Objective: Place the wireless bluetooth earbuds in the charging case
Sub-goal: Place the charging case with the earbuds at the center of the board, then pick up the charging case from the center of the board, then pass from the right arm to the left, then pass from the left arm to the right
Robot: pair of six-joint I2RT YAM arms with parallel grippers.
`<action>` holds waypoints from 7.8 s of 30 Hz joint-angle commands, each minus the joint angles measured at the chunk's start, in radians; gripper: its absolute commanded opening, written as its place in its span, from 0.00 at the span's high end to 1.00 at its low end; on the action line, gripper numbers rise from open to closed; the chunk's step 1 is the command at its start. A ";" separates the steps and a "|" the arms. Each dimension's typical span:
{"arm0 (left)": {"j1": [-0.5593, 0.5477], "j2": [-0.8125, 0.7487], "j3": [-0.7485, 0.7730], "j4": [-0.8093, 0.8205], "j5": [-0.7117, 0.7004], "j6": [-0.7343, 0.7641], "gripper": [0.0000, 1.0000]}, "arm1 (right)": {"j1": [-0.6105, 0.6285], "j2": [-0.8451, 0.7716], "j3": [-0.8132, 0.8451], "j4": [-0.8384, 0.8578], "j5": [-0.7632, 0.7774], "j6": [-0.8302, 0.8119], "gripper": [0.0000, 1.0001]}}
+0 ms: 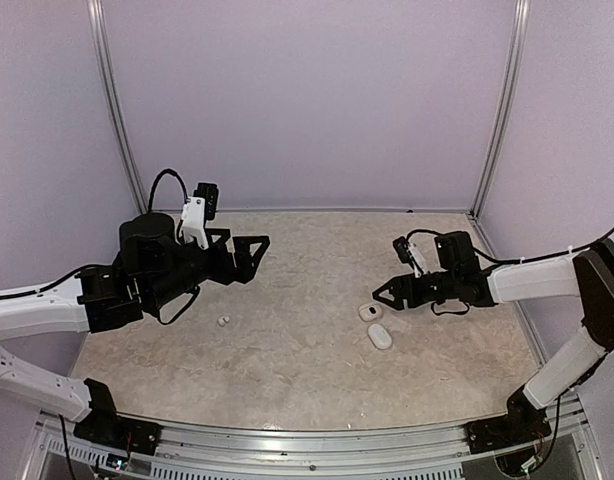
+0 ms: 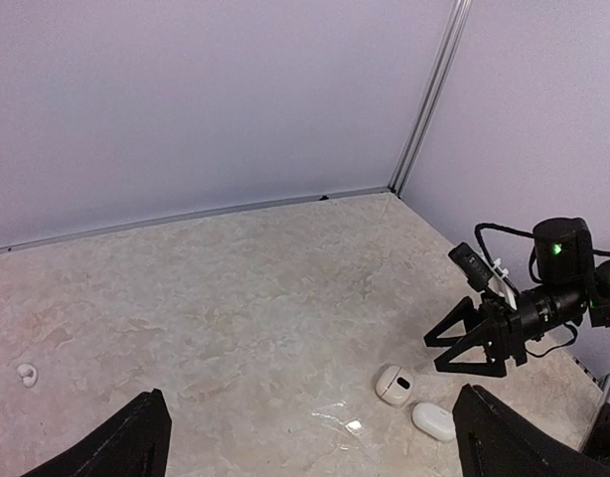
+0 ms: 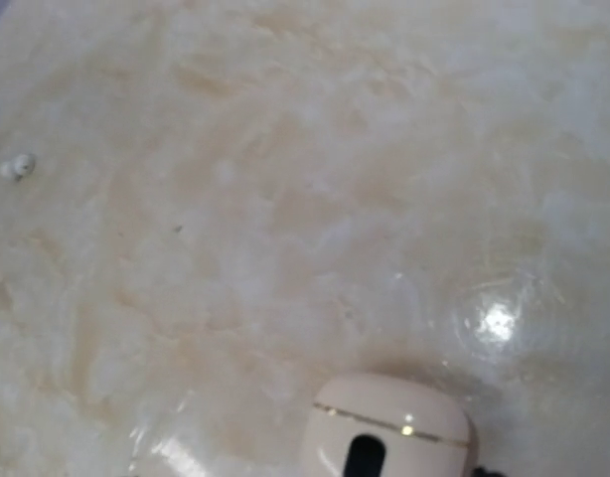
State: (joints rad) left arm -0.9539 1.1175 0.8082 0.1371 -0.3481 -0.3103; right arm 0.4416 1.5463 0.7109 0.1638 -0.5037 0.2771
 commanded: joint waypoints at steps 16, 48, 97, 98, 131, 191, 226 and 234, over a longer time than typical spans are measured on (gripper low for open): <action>0.012 -0.004 -0.023 0.004 -0.014 -0.020 0.01 | 0.182 -0.110 -0.099 -0.214 0.260 -0.039 0.26; 0.015 0.005 -0.037 0.011 -0.012 -0.006 0.01 | 0.298 0.013 0.048 -0.278 0.293 -0.078 0.56; -0.324 0.143 0.036 0.068 0.313 0.750 0.01 | 0.234 -0.127 0.177 -0.078 -0.855 0.259 0.59; -0.326 0.154 0.052 0.053 0.312 0.764 0.01 | 0.237 -0.124 0.177 -0.083 -0.858 0.258 0.59; -0.330 0.441 0.180 0.441 -0.126 0.125 0.11 | 0.289 -0.322 0.028 0.419 0.071 0.492 0.67; -0.183 0.301 0.025 0.373 0.182 0.142 0.83 | 0.304 -0.452 0.030 0.223 0.092 0.105 0.18; -0.077 0.235 0.269 -0.360 0.896 0.467 0.90 | 0.463 -0.301 0.226 -0.345 -0.307 -0.394 0.36; -0.101 0.285 0.282 -0.358 0.910 0.462 0.91 | 0.485 -0.278 0.251 -0.340 -0.316 -0.392 0.47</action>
State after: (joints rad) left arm -1.0466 1.3884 1.0672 -0.2245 0.5293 0.1425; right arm 0.9066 1.2583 0.9272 -0.1711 -0.7994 -0.1116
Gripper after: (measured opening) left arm 0.238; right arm 0.566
